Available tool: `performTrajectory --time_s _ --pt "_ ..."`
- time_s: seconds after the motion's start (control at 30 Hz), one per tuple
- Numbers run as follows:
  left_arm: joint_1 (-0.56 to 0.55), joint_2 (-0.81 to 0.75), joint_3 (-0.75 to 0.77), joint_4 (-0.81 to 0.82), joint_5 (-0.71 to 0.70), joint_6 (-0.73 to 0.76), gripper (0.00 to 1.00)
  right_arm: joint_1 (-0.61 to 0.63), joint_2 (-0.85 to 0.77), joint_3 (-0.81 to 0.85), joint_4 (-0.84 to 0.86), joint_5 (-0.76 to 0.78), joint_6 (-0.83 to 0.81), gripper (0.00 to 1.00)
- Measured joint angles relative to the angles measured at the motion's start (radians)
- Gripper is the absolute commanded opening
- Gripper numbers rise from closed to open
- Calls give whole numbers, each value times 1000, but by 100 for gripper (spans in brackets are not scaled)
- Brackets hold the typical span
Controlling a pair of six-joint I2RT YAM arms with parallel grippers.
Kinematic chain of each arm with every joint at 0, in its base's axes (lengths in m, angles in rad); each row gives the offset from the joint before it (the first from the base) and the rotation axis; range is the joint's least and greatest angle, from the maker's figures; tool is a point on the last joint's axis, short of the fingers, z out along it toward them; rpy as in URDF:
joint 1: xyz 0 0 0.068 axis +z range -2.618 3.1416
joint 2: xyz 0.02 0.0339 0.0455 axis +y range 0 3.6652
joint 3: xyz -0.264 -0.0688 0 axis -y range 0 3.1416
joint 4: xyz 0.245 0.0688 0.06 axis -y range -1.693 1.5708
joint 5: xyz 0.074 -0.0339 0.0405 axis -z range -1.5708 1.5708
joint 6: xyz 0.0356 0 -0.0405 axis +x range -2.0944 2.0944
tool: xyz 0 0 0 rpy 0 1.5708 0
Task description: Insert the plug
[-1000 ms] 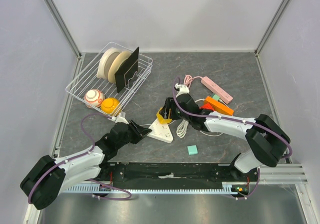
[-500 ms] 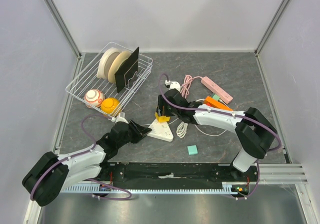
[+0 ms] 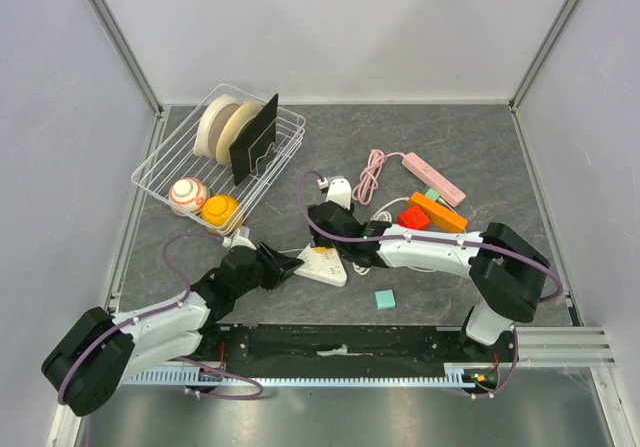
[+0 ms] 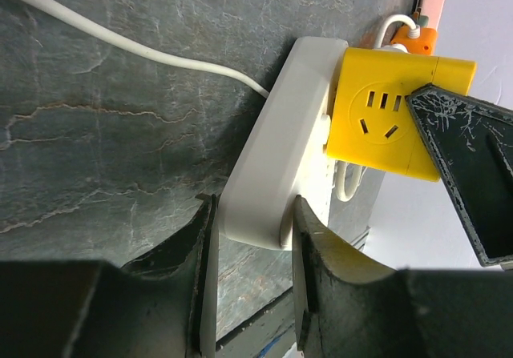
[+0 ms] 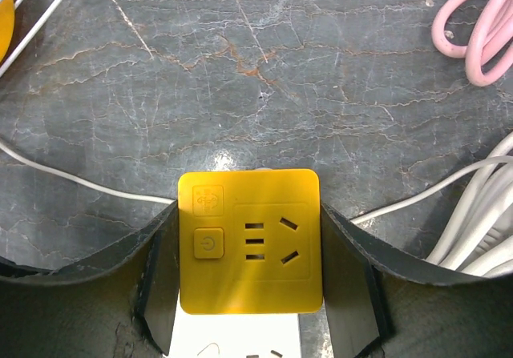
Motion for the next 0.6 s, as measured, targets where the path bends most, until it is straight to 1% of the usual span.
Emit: performTrajectory --time_s 0.33,0.6 --pt "0 19 4 -4 -3 -1 2 14 57 54 -61 37 7 0" --pt "0 8 -8 10 -11 -16 2 16 60 50 -58 38 6 0"
